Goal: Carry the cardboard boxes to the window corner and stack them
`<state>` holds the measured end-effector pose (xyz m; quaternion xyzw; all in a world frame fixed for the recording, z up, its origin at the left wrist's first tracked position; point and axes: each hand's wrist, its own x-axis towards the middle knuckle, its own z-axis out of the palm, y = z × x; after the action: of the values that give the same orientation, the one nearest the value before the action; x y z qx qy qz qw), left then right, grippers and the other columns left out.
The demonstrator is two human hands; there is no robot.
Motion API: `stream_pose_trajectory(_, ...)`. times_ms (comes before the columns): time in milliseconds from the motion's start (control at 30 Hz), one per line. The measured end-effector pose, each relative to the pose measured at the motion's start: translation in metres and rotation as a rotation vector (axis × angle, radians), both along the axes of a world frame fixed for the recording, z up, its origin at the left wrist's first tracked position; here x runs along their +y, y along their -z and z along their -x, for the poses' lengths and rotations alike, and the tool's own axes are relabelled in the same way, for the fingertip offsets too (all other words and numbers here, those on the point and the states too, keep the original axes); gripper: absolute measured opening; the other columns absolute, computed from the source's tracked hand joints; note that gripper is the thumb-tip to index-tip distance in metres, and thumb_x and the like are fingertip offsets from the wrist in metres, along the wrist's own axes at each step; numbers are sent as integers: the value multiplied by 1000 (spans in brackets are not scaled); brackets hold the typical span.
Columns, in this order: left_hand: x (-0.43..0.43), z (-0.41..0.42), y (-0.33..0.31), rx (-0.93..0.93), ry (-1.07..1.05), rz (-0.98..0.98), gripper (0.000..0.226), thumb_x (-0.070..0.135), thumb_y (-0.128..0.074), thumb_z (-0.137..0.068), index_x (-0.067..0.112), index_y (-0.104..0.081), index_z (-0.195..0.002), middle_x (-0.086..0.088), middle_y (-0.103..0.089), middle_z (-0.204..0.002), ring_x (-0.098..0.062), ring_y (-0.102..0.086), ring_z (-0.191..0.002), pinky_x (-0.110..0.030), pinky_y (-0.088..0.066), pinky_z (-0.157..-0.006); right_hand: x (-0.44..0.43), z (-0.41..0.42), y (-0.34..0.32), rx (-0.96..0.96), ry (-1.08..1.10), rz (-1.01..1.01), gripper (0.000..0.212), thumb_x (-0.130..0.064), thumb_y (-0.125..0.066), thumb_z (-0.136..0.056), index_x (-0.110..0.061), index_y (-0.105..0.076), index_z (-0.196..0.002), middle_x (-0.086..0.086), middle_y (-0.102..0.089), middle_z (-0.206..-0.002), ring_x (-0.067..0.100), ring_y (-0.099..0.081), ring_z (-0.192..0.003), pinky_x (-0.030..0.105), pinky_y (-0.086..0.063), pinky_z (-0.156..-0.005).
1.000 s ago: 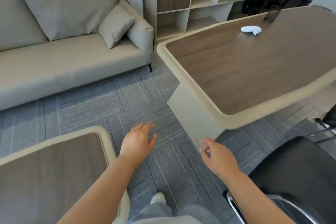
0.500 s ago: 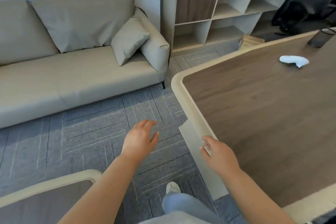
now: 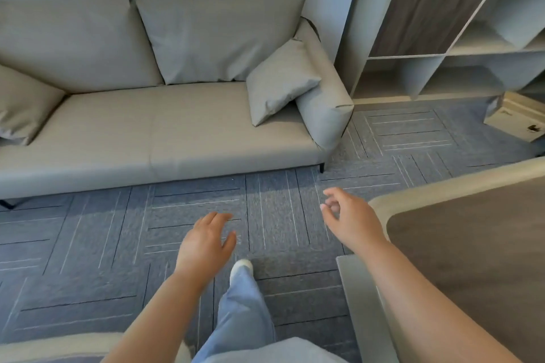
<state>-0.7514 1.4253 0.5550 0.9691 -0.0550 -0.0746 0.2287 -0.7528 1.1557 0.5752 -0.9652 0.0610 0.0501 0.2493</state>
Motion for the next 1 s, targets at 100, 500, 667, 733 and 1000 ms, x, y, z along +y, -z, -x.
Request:
stream_pose_trajectory(100, 2, -79, -1, -17, 60, -2, 37, 29, -51, -92, 15, -52, -127, 1, -56, -126, -18, -51, -118, -31, -43, -89, 5, -58, 10, 38, 70, -3, 34, -33, -48, -94, -20, -51, -126, -6, -63, -113, 14, -61, -100, 34, -52, -78)
stream_pose_trajectory(500, -103, -333, -29, -115, 430, 70, 34, 24, -56, -90, 11, -56, -121, -7, -60, -117, -26, -55, -109, -35, -45, -85, -38, -161, 36, 234, 474, -78, 32, -32, -50, -93, -21, -53, -123, -6, -64, -108, 12, -61, -98, 30, -50, -81)
stream_pose_trajectory(667, -176, -397, -22, -103, 540, 56, 36, 26, -54, -91, 13, -55, -123, -6, -59, -119, -24, -54, -112, -34, -44, -87, -91, -201, 47, 243, 587, -98, 33, -33, -50, -94, -21, -52, -124, -6, -66, -108, 12, -63, -99, 32, -51, -80)
stream_pose_trajectory(733, -204, -418, -21, -88, 578, 34, 36, 27, -53, -91, 13, -55, -124, -5, -59, -120, -24, -54, -112, -33, -44, -87, -119, -223, 44, 214, 622, -115, 34, -32, -50, -94, -19, -53, -125, -5, -66, -109, 12, -63, -98, 32, -52, -81)
stream_pose_trajectory(1000, -301, -479, -16, -24, 690, -43, 37, 27, -53, -91, 16, -53, -126, -1, -57, -124, -21, -54, -113, -30, -42, -87, -241, -304, 15, 96, 720, -103, 36, -32, -49, -94, -19, -51, -128, -5, -65, -112, 16, -62, -100, 34, -50, -81)
